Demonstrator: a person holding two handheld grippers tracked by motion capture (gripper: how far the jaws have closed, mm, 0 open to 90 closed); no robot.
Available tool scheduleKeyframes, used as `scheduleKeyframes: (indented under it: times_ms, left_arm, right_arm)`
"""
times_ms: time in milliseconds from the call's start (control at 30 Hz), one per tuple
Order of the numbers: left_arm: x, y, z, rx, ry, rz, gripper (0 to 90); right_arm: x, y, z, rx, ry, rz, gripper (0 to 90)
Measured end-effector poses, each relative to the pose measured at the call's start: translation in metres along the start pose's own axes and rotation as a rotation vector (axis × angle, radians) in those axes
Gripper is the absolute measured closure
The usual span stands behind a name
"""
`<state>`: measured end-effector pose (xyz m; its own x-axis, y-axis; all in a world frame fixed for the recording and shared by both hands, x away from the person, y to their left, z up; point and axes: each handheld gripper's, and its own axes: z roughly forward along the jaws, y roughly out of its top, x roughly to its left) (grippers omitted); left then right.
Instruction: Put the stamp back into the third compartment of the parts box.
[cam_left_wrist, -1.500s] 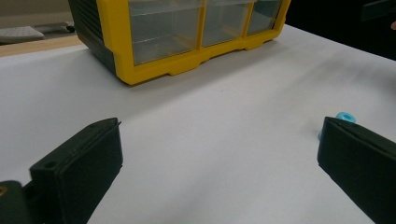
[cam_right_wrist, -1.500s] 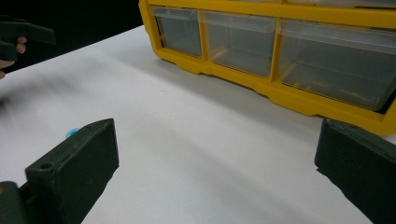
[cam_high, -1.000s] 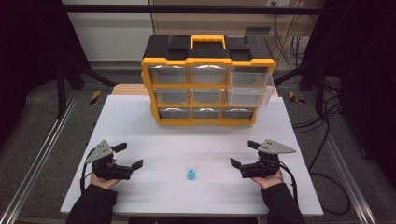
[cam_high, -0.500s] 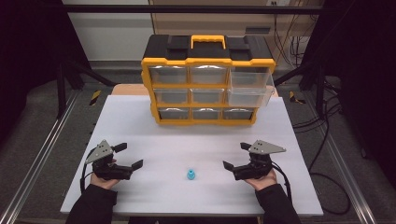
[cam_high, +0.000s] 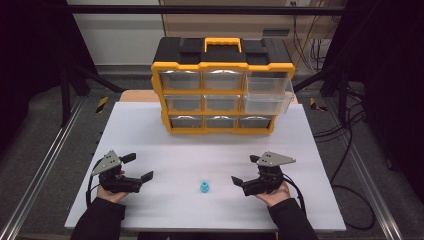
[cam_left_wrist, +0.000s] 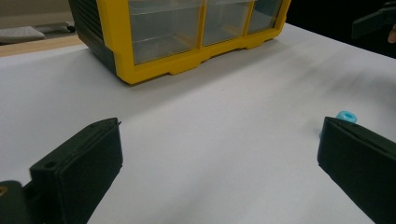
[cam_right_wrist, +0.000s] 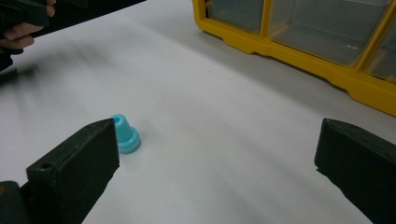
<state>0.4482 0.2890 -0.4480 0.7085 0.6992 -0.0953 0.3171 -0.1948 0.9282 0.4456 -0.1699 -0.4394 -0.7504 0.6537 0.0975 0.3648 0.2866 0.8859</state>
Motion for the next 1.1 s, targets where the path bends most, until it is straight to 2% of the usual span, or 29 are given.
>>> scheduleKeyframes:
  times_ms: [1100]
  left_arm:
    - [0.0,0.0,0.001,0.005,0.003,0.004,0.0]
  right_arm:
    - [0.03,0.019,0.03,0.088,0.071,-0.066,0.5]
